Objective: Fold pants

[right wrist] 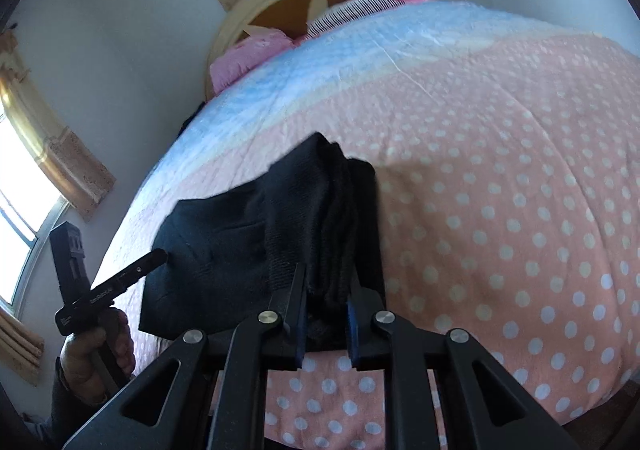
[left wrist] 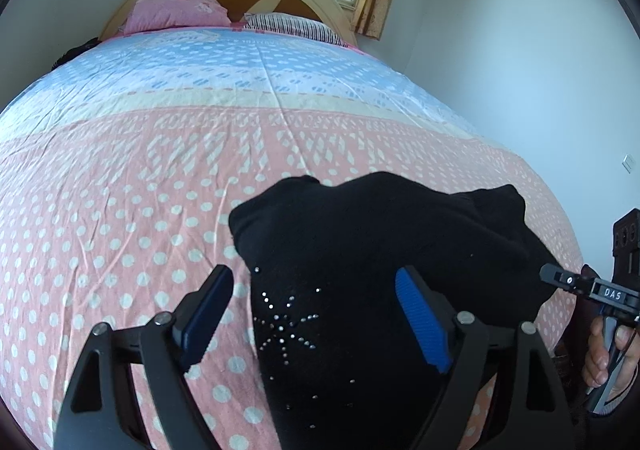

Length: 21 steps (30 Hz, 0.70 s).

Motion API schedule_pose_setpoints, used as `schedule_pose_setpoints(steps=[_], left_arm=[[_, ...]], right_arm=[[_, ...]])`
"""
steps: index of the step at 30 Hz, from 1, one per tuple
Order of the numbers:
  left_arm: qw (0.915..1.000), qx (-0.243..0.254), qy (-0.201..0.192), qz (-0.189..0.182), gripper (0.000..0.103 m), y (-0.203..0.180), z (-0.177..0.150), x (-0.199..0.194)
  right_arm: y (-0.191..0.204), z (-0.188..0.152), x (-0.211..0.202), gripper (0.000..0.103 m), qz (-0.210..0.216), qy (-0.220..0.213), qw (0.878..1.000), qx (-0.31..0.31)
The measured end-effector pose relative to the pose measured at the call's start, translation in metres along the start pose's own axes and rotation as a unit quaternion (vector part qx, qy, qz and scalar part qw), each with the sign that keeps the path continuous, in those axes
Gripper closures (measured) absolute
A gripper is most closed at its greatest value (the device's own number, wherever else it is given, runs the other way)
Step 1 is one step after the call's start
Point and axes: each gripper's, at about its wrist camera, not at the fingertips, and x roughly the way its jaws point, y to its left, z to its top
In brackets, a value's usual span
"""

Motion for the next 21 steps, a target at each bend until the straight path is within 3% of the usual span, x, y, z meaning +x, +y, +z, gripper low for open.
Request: schedule_pose_setpoints(steps=[6,8,10,12,14,19,21], left_arm=[[1.0000,-0.004,-0.004,0.001,0.017,0.003,0.001,-0.001],[1.0000,-0.001,-0.005,0.004,0.017,0.002,0.001,-0.002],[0.9999,0.000,-0.009,0.005,0.017,0.004,0.000,-0.005],[0.9999,-0.005,-0.012,0.004,0.017,0.006,0.001,-0.007],[0.9998,-0.010,-0.016,0.002,0.017,0.006,0.003,-0.009],[0.9999,-0.002,-0.014,0.007,0.017,0.003,0.003,-0.007],[0.9996,0.008,-0.017,0.021,0.012,0.002,0.002,-0.006]], right_arm=[[-0.023,-0.004,0.012,0.083,0.007,0.025,0.998,0.050],[-0.025,-0.001,0.006,0.068,0.011,0.017,0.998,0.055],[-0.020,0.006,-0.005,0.051,-0.031,-0.010,0.999,0.030],[-0.009,0.016,-0.018,0.049,-0.060,-0.053,0.997,0.001],[-0.002,0.031,-0.020,0.049,-0.046,-0.065,0.997,-0.008],[0.001,0.056,0.021,0.049,-0.019,-0.025,0.999,0.004],[-0.003,0.059,0.037,0.049,-0.003,-0.012,1.000,0.017]])
